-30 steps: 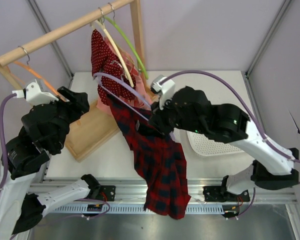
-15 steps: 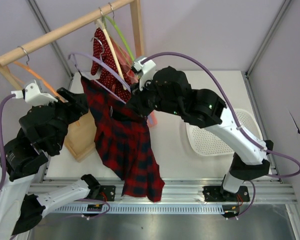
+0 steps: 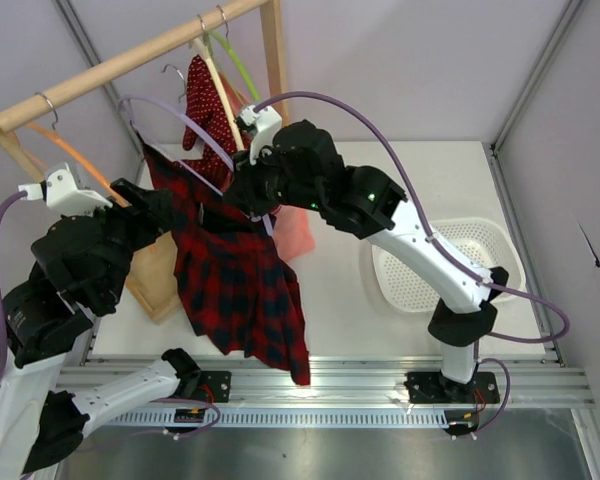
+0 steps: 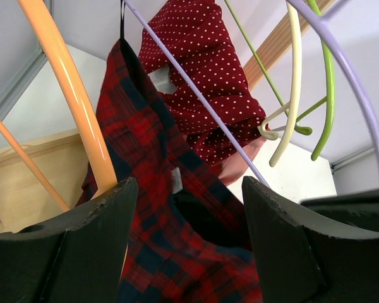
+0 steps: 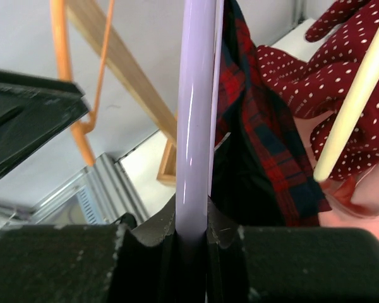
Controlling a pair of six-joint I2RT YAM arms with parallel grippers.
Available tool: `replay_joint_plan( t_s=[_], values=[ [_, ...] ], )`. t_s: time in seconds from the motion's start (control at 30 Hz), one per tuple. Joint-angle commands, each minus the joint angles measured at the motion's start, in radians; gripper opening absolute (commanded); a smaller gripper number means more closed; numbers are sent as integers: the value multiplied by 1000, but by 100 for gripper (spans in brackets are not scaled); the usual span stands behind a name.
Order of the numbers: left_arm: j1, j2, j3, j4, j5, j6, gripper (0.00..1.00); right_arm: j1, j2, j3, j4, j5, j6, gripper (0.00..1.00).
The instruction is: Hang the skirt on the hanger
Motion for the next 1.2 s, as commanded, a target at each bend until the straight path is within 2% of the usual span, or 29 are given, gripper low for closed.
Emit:
replay_joint_plan(
  t_s=[0.0, 0.17, 0.33, 0.6, 1.17],
  values=[
    [13, -3, -13, 24, -24, 39, 74, -13, 13, 111, 214, 82, -20, 0],
    [13, -8, -39, 32, -21, 36, 74, -32, 30, 112, 287, 137, -33, 0],
    [13, -12, -59, 46, -13, 31, 74, -61, 77, 190, 316, 98, -34, 0],
    [13, -9, -81, 67, 2, 36, 74, -65, 123, 189, 408, 110, -103, 0],
    [13, -44, -203, 107, 47, 14, 74, -75, 247, 221, 470, 157, -126, 0]
  ],
)
